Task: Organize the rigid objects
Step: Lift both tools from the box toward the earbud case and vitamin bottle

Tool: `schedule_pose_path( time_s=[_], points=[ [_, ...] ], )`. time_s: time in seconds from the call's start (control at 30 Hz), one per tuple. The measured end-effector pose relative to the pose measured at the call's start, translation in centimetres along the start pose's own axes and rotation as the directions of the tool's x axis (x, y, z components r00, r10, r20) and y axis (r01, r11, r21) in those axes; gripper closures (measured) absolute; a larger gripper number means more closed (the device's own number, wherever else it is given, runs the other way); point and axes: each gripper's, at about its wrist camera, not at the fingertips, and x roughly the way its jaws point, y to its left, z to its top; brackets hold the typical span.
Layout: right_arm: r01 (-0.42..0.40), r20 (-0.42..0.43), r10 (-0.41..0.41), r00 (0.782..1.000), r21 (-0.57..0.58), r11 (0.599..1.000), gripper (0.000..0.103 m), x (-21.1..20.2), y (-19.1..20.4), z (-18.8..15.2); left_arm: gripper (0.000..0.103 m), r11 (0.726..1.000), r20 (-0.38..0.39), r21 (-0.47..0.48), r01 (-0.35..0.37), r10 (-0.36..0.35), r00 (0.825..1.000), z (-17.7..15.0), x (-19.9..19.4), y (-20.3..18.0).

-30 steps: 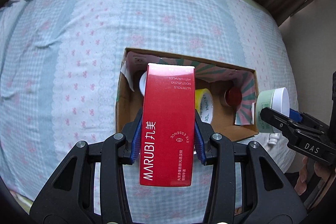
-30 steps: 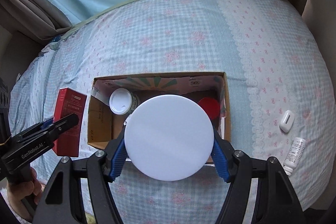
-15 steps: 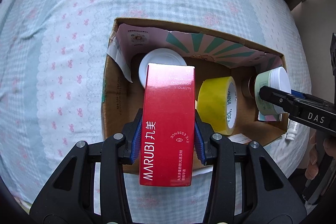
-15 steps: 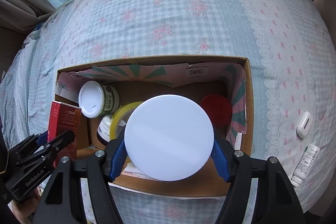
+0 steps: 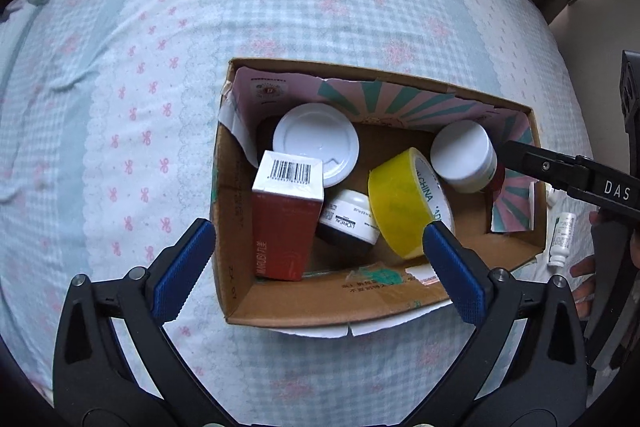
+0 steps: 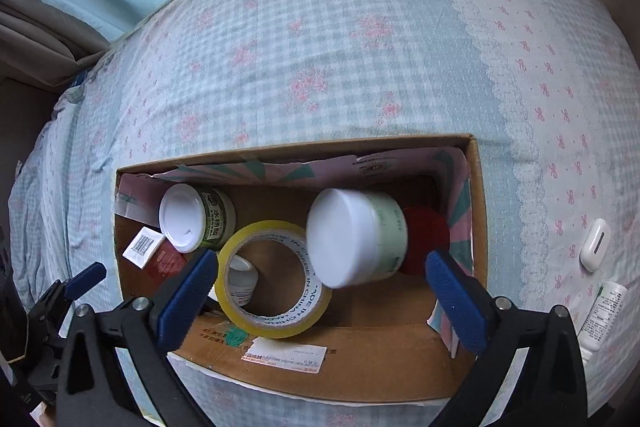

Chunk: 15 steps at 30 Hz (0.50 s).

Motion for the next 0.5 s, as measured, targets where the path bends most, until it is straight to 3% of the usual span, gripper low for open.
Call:
schedule_pose_path(
  time_s=[0.5],
  points=[
    [0.006, 0.078, -0.001, 0.997, -0.068, 0.998, 0.000, -5.8, 1.9, -2.8, 0.000, 1.000, 0.082, -0.023, -0.009, 0.011, 0.997, -3.0, -6.9, -1.0]
  ],
)
